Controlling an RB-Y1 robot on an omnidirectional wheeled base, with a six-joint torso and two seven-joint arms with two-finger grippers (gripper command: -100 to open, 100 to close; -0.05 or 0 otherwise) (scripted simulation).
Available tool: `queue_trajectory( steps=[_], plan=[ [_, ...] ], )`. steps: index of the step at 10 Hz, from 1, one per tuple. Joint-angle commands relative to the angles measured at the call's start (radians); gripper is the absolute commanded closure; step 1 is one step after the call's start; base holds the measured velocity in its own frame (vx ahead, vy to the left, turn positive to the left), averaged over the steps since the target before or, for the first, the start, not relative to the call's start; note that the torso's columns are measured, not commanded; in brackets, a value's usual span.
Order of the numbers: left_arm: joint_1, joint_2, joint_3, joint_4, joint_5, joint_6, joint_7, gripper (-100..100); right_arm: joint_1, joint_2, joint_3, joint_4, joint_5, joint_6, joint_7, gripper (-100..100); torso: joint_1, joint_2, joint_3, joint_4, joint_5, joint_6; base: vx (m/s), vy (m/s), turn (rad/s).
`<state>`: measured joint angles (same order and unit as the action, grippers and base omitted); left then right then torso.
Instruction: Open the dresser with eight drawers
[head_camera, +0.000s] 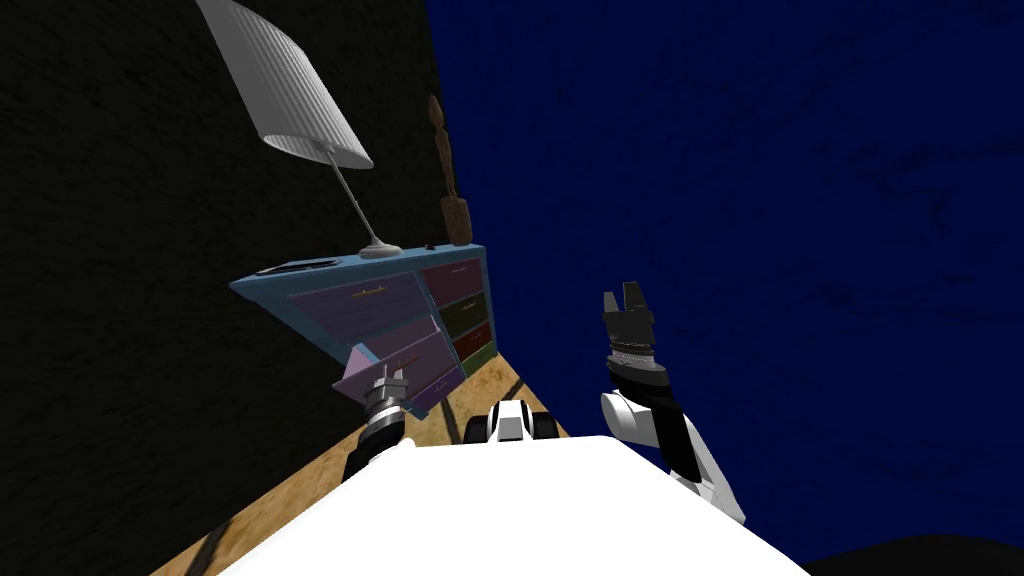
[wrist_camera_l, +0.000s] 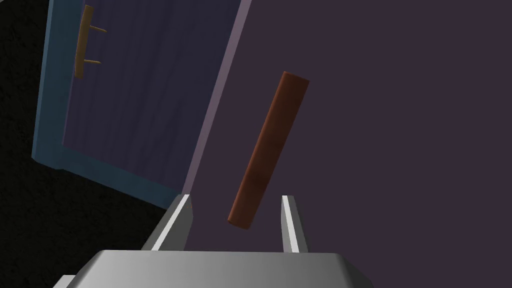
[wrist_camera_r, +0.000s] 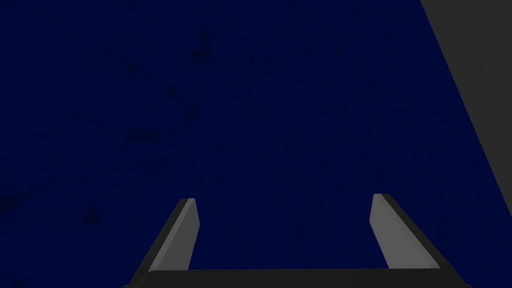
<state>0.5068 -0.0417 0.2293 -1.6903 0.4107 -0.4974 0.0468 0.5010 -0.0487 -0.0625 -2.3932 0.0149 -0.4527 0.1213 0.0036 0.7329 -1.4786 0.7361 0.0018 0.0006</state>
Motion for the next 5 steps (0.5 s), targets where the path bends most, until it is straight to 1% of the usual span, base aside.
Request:
queue_trajectory(
  steps=[1, 5],
  plan=[
    [0.032, 0.001, 0.009, -0.069, 0.017, 0.045, -0.004, -100, 0.000, 0.000, 0.000, 0.000, 0.000, 0.000, 0.000, 0, 0.003, -0.002, -0.002, 0.000, -0.001, 0.000, 0.040, 0.010, -0.011],
    [0.086, 0.000, 0.023, -0.179, 0.043, 0.115, -0.011, -100, 0.001, 0.000, 0.000, 0.000, 0.000, 0.000, 0.000, 0, -0.005, 0.005, 0.002, 0.002, -0.002, -0.001, 0.033, -0.001, -0.007]
  ],
)
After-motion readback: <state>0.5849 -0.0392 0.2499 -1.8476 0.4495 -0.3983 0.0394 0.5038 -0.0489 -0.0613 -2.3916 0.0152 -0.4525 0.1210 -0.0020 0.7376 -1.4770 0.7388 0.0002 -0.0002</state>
